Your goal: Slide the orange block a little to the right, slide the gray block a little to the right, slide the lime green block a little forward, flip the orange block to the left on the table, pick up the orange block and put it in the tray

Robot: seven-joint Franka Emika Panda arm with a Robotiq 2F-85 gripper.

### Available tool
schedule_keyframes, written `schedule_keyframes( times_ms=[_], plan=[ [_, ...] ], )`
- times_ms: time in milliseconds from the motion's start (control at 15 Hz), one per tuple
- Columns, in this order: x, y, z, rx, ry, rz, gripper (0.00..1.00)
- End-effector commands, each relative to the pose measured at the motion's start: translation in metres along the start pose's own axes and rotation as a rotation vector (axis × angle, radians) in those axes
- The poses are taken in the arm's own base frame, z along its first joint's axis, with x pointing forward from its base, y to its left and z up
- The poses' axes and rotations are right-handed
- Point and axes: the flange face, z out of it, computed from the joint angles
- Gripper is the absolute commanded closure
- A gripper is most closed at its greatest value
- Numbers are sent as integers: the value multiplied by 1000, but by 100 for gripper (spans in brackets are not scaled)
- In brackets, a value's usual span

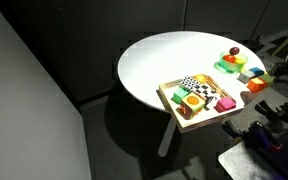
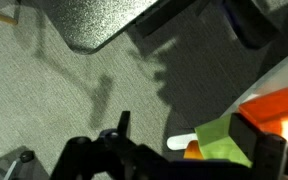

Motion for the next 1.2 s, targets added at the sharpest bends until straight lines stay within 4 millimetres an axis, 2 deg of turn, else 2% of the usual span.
schedule_keyframes(
  times_ms=[0,533,1133],
  plan=[
    [12,0,3,-4,9,-16,0],
    [16,-1,16,-22,-14,-21,0],
    [34,-11,17,-13,6,-81,0]
  ],
)
